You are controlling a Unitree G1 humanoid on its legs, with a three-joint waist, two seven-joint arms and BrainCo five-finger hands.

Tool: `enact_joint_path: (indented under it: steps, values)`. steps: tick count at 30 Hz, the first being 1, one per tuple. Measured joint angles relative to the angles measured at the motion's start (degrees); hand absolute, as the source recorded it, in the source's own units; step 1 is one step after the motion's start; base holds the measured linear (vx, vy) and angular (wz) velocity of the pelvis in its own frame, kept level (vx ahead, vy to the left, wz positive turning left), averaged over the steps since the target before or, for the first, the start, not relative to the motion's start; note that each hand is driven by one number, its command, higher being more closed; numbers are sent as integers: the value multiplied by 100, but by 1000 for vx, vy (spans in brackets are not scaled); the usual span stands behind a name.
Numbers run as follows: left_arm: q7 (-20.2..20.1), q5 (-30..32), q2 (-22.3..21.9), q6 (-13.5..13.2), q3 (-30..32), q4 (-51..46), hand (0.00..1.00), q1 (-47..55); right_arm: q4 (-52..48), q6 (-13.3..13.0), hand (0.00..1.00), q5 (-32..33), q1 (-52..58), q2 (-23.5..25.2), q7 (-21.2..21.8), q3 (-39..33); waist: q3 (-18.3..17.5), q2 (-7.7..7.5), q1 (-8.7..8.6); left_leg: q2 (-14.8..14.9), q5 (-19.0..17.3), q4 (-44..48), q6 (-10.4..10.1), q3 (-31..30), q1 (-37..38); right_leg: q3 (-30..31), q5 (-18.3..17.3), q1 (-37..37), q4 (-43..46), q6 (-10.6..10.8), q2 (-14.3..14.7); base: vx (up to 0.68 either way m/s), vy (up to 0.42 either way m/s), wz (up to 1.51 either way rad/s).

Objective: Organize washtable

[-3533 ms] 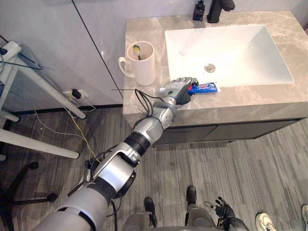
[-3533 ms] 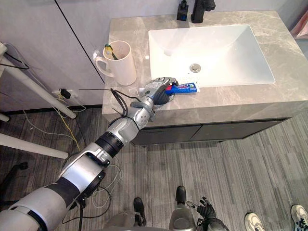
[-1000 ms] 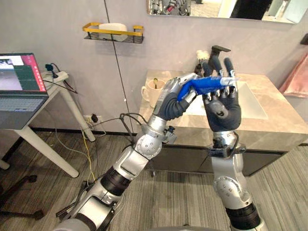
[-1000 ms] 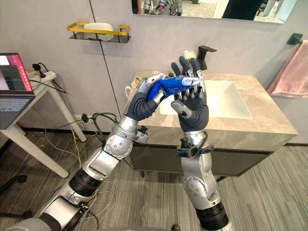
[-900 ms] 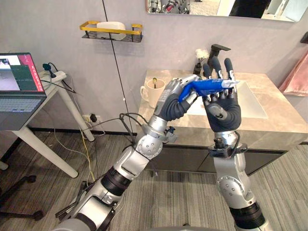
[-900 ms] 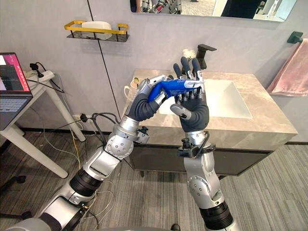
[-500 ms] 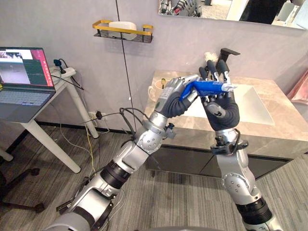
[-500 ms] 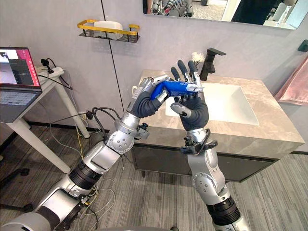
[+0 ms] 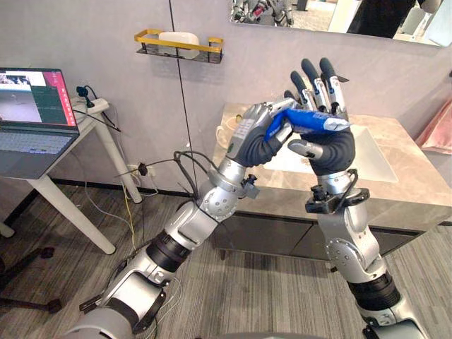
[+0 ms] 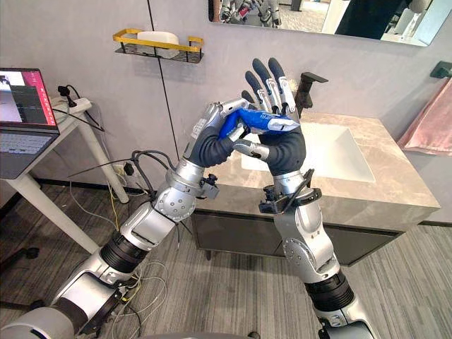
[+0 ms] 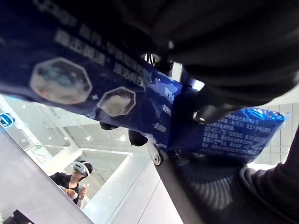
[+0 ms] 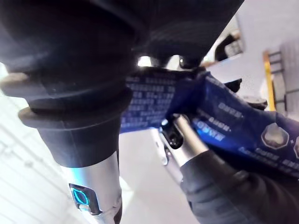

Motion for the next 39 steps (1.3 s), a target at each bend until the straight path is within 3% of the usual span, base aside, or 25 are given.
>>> enact_joint_path:
  steps: [6,15,22,23,31,34,37,39]
  values:
    - [0,0,-176,-146,-2,-11,100,223,-4,-35,100,-1566,-78,507,-496,-205,2,-2,-6,2,-1,-8,0,8,3,7,-1,-1,1,1,0,0,0,0]
    - [40,-5,-313,-257,-30,-115,100,627,-72,-17,100,-2802,-77,910,-980,-175,5,3,-2,4,-2,-10,-1,30,9,22,-3,-8,7,4,-2,-8,-1,0]
    - [43,-18,-460,-316,19,-90,100,904,-79,141,100,-3755,-74,1108,-1368,-66,21,26,11,4,-3,-29,-1,47,12,31,-6,-16,6,8,-8,0,0,0]
    - [41,-66,-498,-339,35,-37,0,948,-79,218,100,-3875,-72,1118,-1381,-48,29,32,26,4,-3,-32,-1,46,12,30,-7,-17,6,9,-9,0,0,0]
    - [-626,-864,-656,-376,126,205,0,1446,-46,705,100,-4347,47,1152,-1302,-19,83,110,138,-2,9,-144,12,-20,32,-16,-32,-15,6,42,-37,2,0,4]
    - [-736,-912,-658,-349,244,216,0,1642,-33,712,100,-4350,46,1159,-1308,-47,85,115,135,-5,26,-175,18,-34,47,-23,-39,-11,3,50,-38,5,0,1]
    - [-847,-1024,-590,97,679,489,0,2168,-170,571,100,-4347,-71,1276,-1334,-395,97,144,111,-5,26,-196,18,-31,75,-21,-46,-1,0,57,-35,0,0,0]
    - [-842,-1024,-484,240,993,486,0,2532,-315,447,100,-4345,-71,1267,-1349,-654,104,154,126,-9,26,-201,17,-49,79,-41,-49,11,0,59,-35,-1,-3,5]
